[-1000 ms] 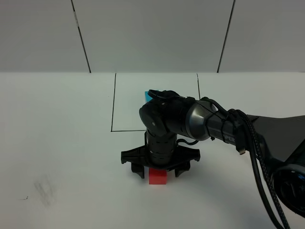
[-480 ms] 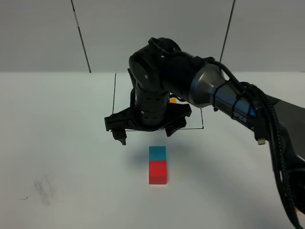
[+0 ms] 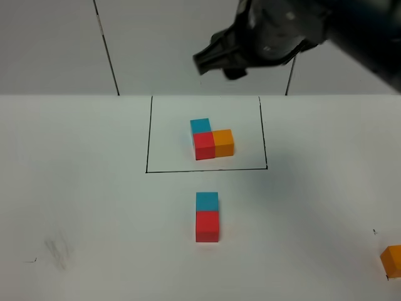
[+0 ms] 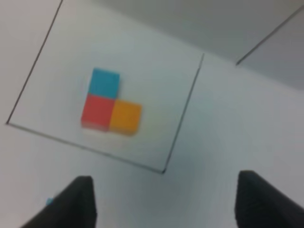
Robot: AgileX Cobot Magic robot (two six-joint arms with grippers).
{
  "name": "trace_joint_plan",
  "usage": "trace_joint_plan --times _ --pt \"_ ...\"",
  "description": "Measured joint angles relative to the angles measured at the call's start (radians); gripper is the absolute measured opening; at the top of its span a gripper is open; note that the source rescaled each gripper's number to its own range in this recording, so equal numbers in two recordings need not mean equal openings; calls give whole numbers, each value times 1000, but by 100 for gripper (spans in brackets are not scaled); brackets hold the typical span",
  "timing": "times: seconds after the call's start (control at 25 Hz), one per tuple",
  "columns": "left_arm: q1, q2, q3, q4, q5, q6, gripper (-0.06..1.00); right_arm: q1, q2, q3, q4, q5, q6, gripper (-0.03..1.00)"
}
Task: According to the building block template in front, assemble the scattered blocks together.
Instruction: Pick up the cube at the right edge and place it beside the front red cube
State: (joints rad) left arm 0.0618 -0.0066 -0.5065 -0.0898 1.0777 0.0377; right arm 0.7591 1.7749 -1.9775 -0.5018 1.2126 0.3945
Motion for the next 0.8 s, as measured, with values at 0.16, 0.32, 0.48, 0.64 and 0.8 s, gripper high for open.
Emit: trace_joint_plan --times 0.16,0.32,0.48,0.64,0.8 --pt "0 0 0 0 0 0 79 0 -200 0 -94 0 -103 18" --pt "0 0 0 0 0 0 79 0 -404 -1 -111 2 -136 1" --pt "0 0 0 0 0 0 79 0 -560 0 -76 2 -144 0" --pt "0 0 0 0 0 0 79 0 -708 73 -61 2 -148 10" --pt "0 0 0 0 0 0 79 0 -851 203 -86 9 -132 34"
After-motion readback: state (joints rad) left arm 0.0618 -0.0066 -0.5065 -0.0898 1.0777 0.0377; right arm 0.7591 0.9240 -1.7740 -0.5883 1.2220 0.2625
